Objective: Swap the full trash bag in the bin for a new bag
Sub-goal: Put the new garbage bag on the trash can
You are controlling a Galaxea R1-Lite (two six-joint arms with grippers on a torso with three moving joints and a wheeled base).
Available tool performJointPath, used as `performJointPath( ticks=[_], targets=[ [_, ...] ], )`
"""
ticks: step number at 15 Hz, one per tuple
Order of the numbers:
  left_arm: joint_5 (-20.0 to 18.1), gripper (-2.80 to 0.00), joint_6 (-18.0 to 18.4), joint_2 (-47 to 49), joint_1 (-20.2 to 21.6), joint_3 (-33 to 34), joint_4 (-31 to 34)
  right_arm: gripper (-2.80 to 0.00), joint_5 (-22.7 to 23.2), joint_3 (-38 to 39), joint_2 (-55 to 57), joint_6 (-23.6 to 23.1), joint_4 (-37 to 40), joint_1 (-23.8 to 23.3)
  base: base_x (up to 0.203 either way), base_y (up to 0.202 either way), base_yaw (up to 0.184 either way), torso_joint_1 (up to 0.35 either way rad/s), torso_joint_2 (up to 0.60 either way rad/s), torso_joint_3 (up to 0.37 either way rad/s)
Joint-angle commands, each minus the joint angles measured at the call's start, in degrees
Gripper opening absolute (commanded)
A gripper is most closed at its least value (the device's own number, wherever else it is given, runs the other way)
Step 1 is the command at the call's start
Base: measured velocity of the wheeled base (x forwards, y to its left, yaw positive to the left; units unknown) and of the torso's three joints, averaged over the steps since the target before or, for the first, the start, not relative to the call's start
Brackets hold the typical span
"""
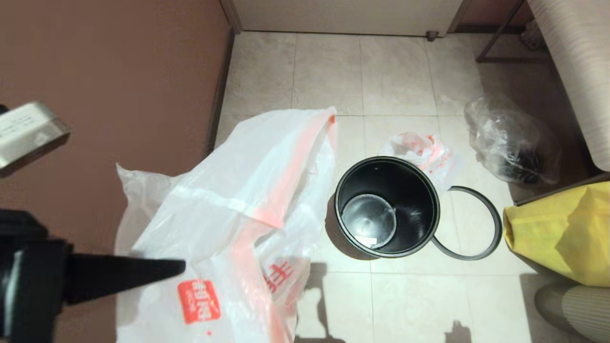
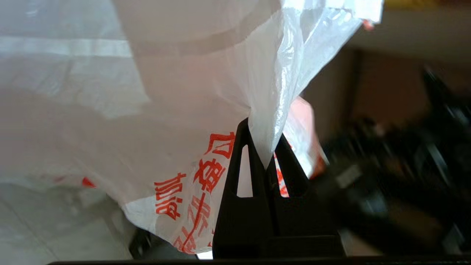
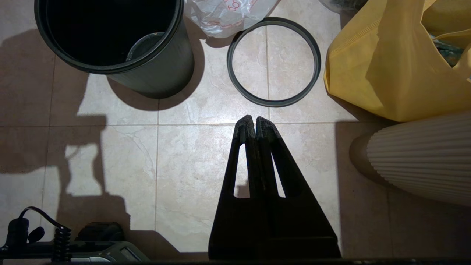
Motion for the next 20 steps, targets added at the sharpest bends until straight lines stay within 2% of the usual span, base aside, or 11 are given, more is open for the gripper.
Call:
performJointPath(
  ticks=[1, 2, 4, 6, 8, 11, 17, 20],
  targets=[
    [-7.03, -2.80, 0.97, -3.95, -1.76, -0.99, 2.44, -2.80, 0.00, 0.00, 0.09, -0.04, 0.01, 0.02, 0.000, 0.000, 0.000, 0.000, 0.00, 0.000],
    [-9.16, -2.80, 3.21, -3.95, -2.50, -1.89, 2.54, -2.80, 0.00, 0.00, 0.09, -0.03, 0.01, 0.02, 0.000, 0.000, 0.000, 0.000, 0.00, 0.000],
    [-11.54, -2.80, 4.42, -1.17, -3.01, -4.32, 1.08, -2.80, 0.00, 0.00, 0.09, -0.04, 0.01, 0.02, 0.000, 0.000, 0.000, 0.000, 0.00, 0.000],
    [-13.80, -2.80, 5.86, 3.26, -3.20, -6.69, -3.07, -2.80, 0.00, 0.00, 0.09, -0.01, 0.01, 0.02, 0.000, 0.000, 0.000, 0.000, 0.00, 0.000],
    [-15.21, -2.80, 8.12, 8.46, -3.25, -9.70, -7.56, -2.80, 0.00, 0.00, 0.09, 0.03, 0.01, 0.02, 0.000, 0.000, 0.000, 0.000, 0.00, 0.000],
    [-15.74, -2.80, 9.03, 16.09, -3.14, -14.51, -15.37, -2.80, 0.00, 0.00, 0.09, -0.04, 0.01, 0.02, 0.000, 0.000, 0.000, 0.000, 0.00, 0.000],
    [-17.50, -2.80, 9.04, 34.98, -4.44, -31.43, -18.82, -2.80, 0.00, 0.00, 0.09, 0.04, 0.01, 0.02, 0.000, 0.000, 0.000, 0.000, 0.00, 0.000],
    [-17.39, -2.80, 9.14, 44.78, -6.20, -42.82, -18.75, -2.80, 0.00, 0.00, 0.09, -0.03, 0.01, 0.02, 0.000, 0.000, 0.000, 0.000, 0.00, 0.000]
  ],
)
